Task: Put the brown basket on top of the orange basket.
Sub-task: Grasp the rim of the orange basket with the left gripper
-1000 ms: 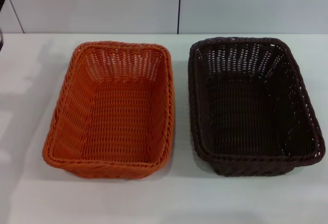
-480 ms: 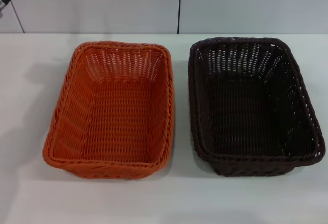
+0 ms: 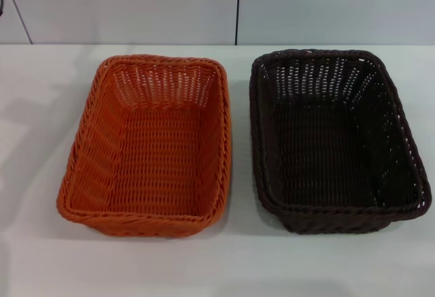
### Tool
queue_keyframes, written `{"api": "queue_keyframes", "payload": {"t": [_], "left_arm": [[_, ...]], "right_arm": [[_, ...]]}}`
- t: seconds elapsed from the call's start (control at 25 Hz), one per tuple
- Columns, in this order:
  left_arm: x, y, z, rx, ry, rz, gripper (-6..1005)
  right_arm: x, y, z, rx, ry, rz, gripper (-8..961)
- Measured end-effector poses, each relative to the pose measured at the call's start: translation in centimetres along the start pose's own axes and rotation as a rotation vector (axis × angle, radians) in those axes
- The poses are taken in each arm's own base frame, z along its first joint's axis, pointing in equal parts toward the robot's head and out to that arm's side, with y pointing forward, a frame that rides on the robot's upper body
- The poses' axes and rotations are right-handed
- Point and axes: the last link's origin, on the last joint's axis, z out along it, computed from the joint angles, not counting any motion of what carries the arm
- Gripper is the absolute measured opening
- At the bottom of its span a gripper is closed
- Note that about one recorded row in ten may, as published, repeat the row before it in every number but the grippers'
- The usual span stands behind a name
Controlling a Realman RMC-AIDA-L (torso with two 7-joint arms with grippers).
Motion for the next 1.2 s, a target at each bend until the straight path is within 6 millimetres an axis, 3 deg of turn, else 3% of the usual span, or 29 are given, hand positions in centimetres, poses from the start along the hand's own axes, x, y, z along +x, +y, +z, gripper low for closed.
{"api": "queue_keyframes", "payload": {"t": [0.2,0.4,0.6,0.72,0.88,0.96,1.08,1.2], "left_arm": [[-0.3,-0.4,-0.9,-0.003,0.056,0.047,803],[-2.2,-1.3,-2.5,0.072,0.14,0.107,802],[-3.7,-1.9,-2.3,0.134,0.075,0.011,802],[-4.7,-3.0,-1.1,0.21,-0.048,-0.127,802],[-3.9,-3.2,0.8,0.217,-0.144,-0.141,801],[-2.5,-2.7,2.3,0.179,-0.224,-0.104,801],[-2.5,-2.7,2.3,0.179,-0.224,-0.104,801],[-0.7,-1.4,3.7,0.044,-0.298,-0.076,800]], "right_arm": [[0.1,0.2,0.2,-0.002,0.007,0.004,491],[0.3,0.3,0.2,0.0,0.02,0.005,491],[0.4,0.4,0.2,0.0,0.026,0.01,492],[0.6,0.4,0.1,0.003,0.036,0.013,492],[0.8,0.4,0.2,0.005,0.047,0.011,492],[0.8,0.4,0.2,0.006,0.049,0.011,491],[0.8,0.4,0.2,0.007,0.051,0.011,491],[0.9,0.3,0.0,0.01,0.054,0.01,491]]}}
